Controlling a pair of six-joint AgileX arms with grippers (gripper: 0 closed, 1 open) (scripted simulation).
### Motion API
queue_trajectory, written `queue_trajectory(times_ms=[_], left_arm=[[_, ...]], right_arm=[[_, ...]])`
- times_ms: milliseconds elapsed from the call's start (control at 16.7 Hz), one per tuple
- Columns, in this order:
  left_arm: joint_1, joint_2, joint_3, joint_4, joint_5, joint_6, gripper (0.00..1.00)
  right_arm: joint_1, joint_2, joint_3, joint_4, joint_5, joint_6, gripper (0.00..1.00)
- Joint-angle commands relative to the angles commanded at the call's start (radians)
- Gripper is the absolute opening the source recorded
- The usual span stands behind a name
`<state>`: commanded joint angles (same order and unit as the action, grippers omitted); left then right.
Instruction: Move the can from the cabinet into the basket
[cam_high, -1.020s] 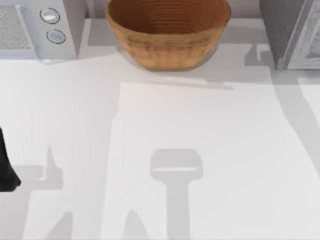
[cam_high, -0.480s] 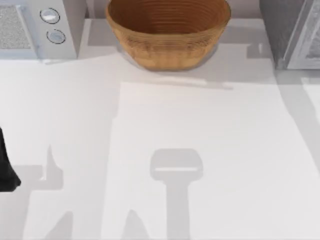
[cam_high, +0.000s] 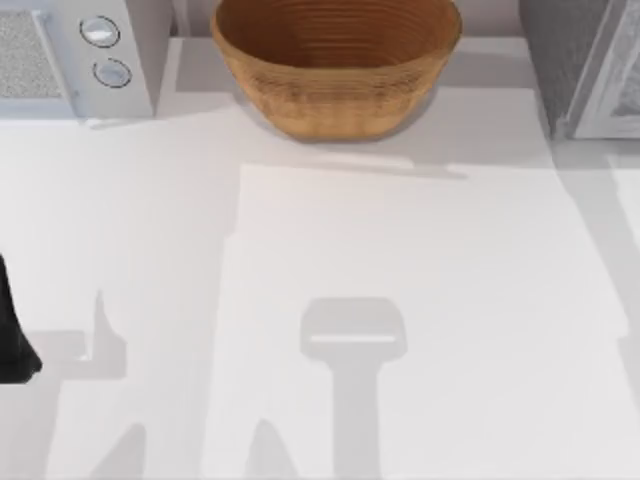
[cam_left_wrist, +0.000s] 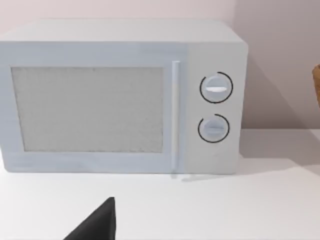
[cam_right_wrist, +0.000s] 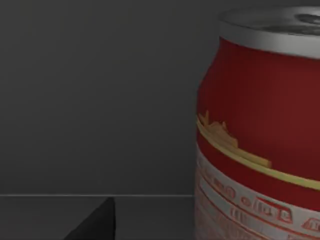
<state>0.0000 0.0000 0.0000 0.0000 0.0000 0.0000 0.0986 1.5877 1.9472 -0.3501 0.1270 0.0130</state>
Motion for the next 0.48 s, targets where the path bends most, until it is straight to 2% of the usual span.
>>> queue_trajectory(times_ms=[360, 480], left_arm=[[0.0, 0.0, 0.0, 0.0, 0.0, 0.0, 1.0], [0.0, 0.0, 0.0, 0.0, 0.0, 0.0, 1.0]], right_arm=[[-0.005, 0.034, 0.031, 0.003, -0.005, 0.0, 1.0], [-0.005, 0.034, 0.031, 0.003, -0.005, 0.0, 0.85]])
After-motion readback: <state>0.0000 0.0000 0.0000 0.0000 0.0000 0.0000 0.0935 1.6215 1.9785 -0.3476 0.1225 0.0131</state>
